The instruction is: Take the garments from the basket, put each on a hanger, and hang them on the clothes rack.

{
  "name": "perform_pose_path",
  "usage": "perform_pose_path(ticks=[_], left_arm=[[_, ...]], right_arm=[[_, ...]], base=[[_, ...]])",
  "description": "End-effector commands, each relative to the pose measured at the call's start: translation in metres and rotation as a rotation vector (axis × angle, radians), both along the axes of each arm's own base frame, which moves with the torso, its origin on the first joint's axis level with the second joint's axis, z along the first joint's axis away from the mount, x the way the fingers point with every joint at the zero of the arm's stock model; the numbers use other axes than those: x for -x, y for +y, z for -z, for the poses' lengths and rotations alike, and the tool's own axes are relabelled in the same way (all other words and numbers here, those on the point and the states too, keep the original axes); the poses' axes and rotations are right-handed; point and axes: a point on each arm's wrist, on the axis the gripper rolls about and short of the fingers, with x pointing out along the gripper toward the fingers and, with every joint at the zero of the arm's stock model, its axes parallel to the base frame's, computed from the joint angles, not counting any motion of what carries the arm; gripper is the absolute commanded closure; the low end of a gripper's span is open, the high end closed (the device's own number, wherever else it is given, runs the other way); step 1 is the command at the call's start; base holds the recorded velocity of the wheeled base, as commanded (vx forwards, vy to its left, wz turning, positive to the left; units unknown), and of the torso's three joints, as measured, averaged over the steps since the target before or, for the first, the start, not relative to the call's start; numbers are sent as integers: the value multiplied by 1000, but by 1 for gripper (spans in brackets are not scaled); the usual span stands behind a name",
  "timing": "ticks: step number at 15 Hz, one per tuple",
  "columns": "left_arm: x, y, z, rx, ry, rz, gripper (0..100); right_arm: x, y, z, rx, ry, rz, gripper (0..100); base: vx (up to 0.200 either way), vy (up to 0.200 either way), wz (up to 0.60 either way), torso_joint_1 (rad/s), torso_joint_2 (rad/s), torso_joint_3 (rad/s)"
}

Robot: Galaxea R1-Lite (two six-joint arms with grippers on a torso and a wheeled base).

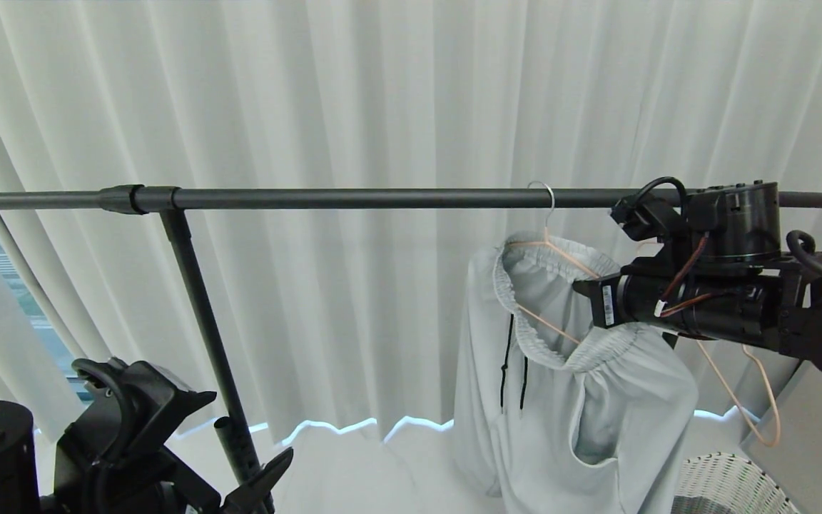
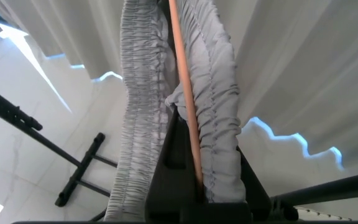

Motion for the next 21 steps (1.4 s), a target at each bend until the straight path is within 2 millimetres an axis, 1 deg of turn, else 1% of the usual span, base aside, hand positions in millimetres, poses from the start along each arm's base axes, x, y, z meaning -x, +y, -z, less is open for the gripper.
perform_pose_path(ticks=[1,4,6,7,9,10,13,16,19,21], left_arm=[[0,0,0,1,1,1,0],[0,0,0,1,1,1,0],[0,0,0,1,1,1,0],[0,0,1,0,3,1,0],[0,0,0,1,1,1,0],[0,0,1,2,3,0,0],[0,0,1,4,4,-5,0],[-2,3,1,3,5,-33,0],[-6,12,1,3,3,-105,0],[-7,16,0,-7,-4,-155,0]], right_arm=[[-1,1,2,4,5,2,100],[1,1,1,2,0,2,100],[6,-1,-2,0,-1,-1,100],[7,-2,-1,1,1,-1,0],[8,-3,-3,-3,-9,0,0],[10,-4,-7,-13,-27,0,0],[22,-9,-19,-35,-62,-7,0],[45,-17,-33,-63,-104,-28,0],[73,-32,-44,-67,-163,-40,0],[87,-43,-47,-37,-207,-45,0]], base=[[0,0,0,0,0,0],[0,0,0,0,0,0],[0,0,0,0,0,0],[0,0,0,0,0,0],[0,0,0,0,0,0],[0,0,0,0,0,0],[0,0,0,0,0,0],[0,0,0,0,0,0],[0,0,0,0,0,0],[0,0,0,0,0,0]])
